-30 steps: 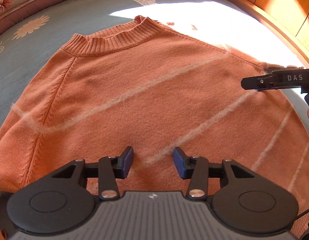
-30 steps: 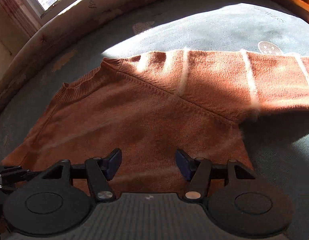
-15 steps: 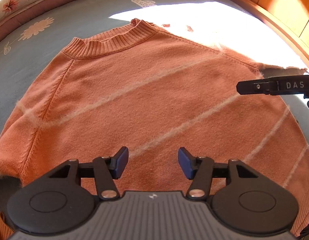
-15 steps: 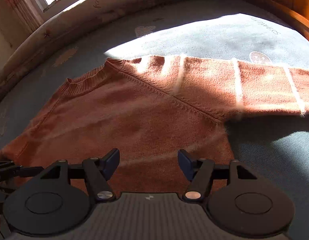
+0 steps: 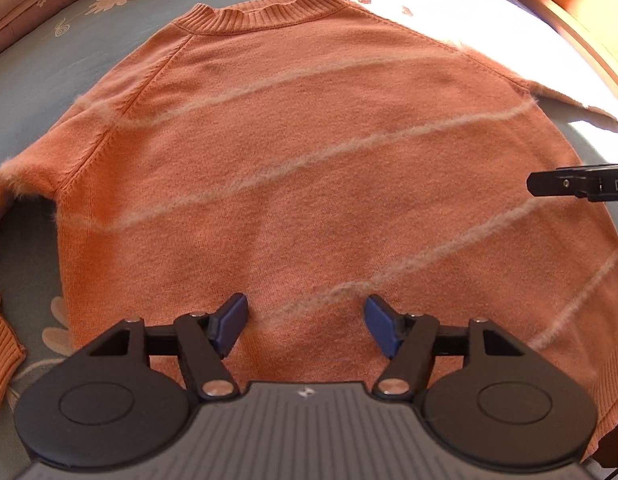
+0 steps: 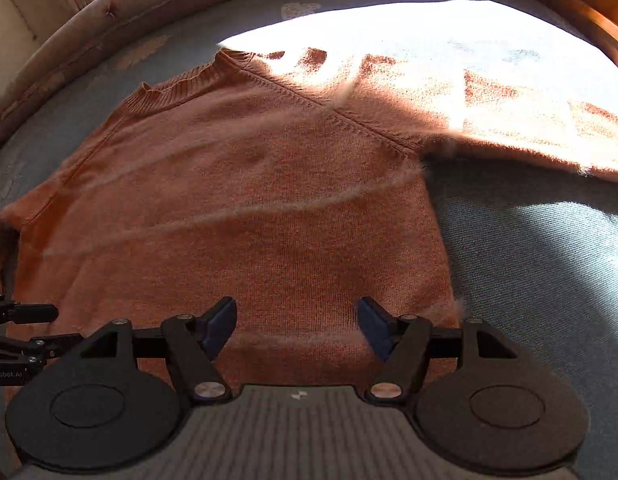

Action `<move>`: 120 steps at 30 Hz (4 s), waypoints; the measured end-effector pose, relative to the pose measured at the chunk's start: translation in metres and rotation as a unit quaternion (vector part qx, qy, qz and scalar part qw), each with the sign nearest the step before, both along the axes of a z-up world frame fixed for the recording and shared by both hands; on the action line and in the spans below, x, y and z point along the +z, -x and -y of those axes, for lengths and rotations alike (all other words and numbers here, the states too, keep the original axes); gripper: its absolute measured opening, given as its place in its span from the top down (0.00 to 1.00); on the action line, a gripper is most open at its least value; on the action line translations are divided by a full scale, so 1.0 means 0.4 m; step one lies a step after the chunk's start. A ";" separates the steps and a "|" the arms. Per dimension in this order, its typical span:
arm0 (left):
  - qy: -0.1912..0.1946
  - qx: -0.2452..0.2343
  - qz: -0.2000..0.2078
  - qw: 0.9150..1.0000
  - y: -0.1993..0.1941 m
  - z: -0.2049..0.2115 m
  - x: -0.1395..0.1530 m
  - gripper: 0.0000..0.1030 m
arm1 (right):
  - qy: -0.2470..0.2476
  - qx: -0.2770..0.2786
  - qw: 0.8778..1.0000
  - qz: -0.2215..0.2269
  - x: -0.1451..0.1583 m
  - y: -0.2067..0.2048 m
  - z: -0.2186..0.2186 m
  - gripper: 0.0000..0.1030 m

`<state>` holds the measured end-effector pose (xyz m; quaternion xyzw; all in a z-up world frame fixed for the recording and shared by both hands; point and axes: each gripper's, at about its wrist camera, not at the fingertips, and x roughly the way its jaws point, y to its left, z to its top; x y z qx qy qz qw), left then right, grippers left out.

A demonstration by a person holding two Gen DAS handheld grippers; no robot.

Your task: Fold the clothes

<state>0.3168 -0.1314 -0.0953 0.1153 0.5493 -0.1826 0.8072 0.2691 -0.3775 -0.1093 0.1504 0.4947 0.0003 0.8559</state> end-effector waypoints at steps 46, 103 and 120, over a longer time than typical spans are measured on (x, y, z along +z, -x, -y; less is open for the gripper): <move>-0.003 0.414 0.073 0.907 0.012 -0.691 0.027 0.63 | 0.029 0.099 0.994 -0.041 0.095 -0.228 -0.614 0.06; 0.035 0.231 0.119 0.965 -0.116 -0.835 0.157 0.51 | 0.030 0.126 0.988 -0.088 0.023 -0.222 -0.634 0.06; 0.145 0.332 0.033 0.932 -0.201 -0.965 0.124 0.86 | 0.034 0.125 0.988 -0.084 0.030 -0.233 -0.639 0.06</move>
